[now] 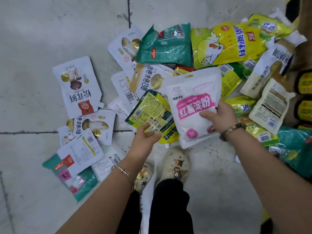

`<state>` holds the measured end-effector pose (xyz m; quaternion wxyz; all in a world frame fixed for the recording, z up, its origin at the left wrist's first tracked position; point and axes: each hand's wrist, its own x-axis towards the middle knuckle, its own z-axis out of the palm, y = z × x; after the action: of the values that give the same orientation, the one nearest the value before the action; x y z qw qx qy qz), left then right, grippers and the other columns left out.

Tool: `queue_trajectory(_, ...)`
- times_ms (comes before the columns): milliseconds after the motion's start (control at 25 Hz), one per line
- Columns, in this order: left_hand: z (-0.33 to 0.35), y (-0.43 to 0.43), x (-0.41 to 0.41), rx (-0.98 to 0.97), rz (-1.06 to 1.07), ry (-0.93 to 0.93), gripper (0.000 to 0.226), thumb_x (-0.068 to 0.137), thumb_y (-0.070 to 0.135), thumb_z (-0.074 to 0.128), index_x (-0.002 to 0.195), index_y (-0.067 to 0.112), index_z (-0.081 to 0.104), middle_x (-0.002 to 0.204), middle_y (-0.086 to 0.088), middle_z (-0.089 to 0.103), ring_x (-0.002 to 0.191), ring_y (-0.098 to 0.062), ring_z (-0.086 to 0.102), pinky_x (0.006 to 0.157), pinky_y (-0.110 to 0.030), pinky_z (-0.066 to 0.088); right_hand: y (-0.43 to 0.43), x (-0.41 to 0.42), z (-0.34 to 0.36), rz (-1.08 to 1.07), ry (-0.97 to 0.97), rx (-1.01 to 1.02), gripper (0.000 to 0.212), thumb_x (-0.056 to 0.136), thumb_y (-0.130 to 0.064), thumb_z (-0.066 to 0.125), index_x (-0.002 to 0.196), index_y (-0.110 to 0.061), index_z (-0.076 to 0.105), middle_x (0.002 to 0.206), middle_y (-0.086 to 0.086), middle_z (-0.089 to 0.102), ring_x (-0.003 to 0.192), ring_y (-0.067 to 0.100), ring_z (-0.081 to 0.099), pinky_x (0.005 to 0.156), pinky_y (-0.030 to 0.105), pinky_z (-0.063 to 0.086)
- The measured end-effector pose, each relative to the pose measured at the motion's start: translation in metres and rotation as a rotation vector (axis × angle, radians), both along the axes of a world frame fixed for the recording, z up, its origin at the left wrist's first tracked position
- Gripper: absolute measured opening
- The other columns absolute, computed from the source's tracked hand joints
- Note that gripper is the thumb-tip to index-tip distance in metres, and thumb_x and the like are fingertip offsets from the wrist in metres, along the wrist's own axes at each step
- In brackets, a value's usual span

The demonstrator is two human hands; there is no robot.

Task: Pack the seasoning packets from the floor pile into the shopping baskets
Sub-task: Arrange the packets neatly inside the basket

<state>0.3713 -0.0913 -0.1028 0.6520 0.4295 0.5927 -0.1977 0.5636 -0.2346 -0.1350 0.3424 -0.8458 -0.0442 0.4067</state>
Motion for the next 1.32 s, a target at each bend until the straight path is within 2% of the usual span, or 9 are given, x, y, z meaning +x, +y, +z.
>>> queue_trajectory(120, 0.006, 0.004, -0.008, -0.194, 0.051, 0.008, 0.088, 0.067, 0.057, 0.065, 0.143, 0.026, 0.034, 0.127, 0.004, 0.051, 0.120, -0.020, 0.048, 0.097, -0.038, 0.032, 0.010, -0.026, 0.032, -0.060, 0.250, 0.168, 0.021, 0.077, 0.004, 0.068, 0.088, -0.013, 0.063, 0.074, -0.017, 0.067, 0.060, -0.008, 0.063, 0.053, 0.009, 0.049)
queue_trajectory(200, 0.006, 0.006, -0.014, -0.304, 0.238, -0.047, 0.079, 0.062, 0.052, 0.067, 0.130, 0.015, 0.052, 0.121, -0.003, 0.064, 0.111, -0.024, 0.060, 0.097, -0.043, 0.043, 0.022, -0.045, 0.041, 0.024, 0.430, 0.193, 0.020, 0.076, 0.005, 0.068, 0.088, -0.010, 0.064, 0.070, -0.017, 0.069, 0.062, -0.003, 0.065, 0.055, 0.012, 0.051)
queue_trajectory(360, 0.001, 0.007, -0.028, -0.212, 0.546, -0.034, 0.039, 0.060, 0.020, 0.074, 0.096, 0.006, 0.067, 0.084, -0.014, 0.074, 0.071, -0.028, 0.072, 0.057, -0.037, 0.058, 0.043, -0.090, 0.034, 0.057, 0.569, 0.154, 0.019, 0.076, -0.002, 0.071, 0.083, -0.017, 0.062, 0.084, -0.006, 0.070, 0.075, 0.009, 0.068, 0.067, 0.025, 0.055)
queue_trajectory(440, -0.004, 0.009, -0.039, -0.110, 0.614, -0.001, 0.029, 0.066, 0.013, 0.074, 0.094, 0.008, 0.067, 0.080, -0.012, 0.074, 0.067, -0.026, 0.071, 0.054, -0.035, 0.057, 0.050, -0.104, 0.018, 0.008, 0.520, 0.075, 0.017, 0.078, -0.016, 0.072, 0.091, -0.015, 0.061, 0.092, -0.001, 0.068, 0.086, 0.018, 0.066, 0.077, 0.034, 0.054)
queue_trajectory(600, -0.013, 0.014, -0.059, -0.037, 0.691, 0.108, 0.013, 0.080, 0.011, 0.071, 0.092, 0.009, 0.066, 0.073, -0.010, 0.074, 0.060, -0.025, 0.071, 0.048, -0.034, 0.055, 0.058, -0.094, -0.021, -0.174, 0.099, -0.167, 0.050, 0.075, -0.041, 0.073, 0.115, -0.016, 0.056, 0.103, -0.006, 0.060, 0.101, 0.015, 0.057, 0.079, 0.028, 0.044)
queue_trajectory(800, -0.017, 0.022, -0.074, -0.025, 0.701, 0.150, 0.017, 0.081, 0.013, 0.071, 0.095, 0.007, 0.065, 0.069, -0.008, 0.073, 0.057, -0.023, 0.070, 0.044, -0.033, 0.053, 0.072, -0.084, -0.065, 0.387, -0.197, -0.441, 0.082, 0.068, -0.057, 0.072, 0.133, -0.019, 0.040, 0.135, 0.007, 0.044, 0.125, 0.025, 0.042, 0.096, 0.042, 0.040)
queue_trajectory(1000, -0.021, 0.030, -0.081, -0.014, 0.657, 0.176, 0.041, 0.079, 0.017, 0.073, 0.114, 0.000, 0.061, 0.075, -0.010, 0.073, 0.059, -0.024, 0.071, 0.047, -0.033, 0.055, 0.092, -0.088, -0.083, 0.439, -0.214, -0.638, 0.069, 0.067, -0.058, 0.072, 0.120, -0.020, 0.047, 0.117, 0.005, 0.059, 0.114, 0.026, 0.050, 0.092, 0.043, 0.032)
queue_trajectory(1120, -0.018, 0.032, -0.081, 0.009, 0.637, 0.181, 0.045, 0.079, 0.016, 0.074, 0.119, 0.001, 0.059, 0.084, -0.013, 0.073, 0.060, -0.024, 0.071, 0.047, -0.031, 0.054, 0.091, -0.085, -0.080, 0.410, -0.123, -0.555, 0.039, 0.073, -0.052, 0.070, 0.088, -0.020, 0.053, 0.090, 0.000, 0.060, 0.098, 0.026, 0.058, 0.087, 0.041, 0.035)
queue_trajectory(1320, 0.000, 0.038, -0.082, 0.069, 0.595, 0.142, 0.022, 0.081, 0.015, 0.072, 0.101, 0.009, 0.065, 0.068, -0.005, 0.073, 0.058, -0.021, 0.071, 0.045, -0.029, 0.053, 0.065, -0.092, -0.052, 0.274, -0.134, -0.422, 0.043, 0.081, -0.047, 0.064, 0.065, -0.022, 0.033, 0.060, -0.002, 0.046, 0.081, 0.030, 0.055, 0.065, 0.033, 0.033)
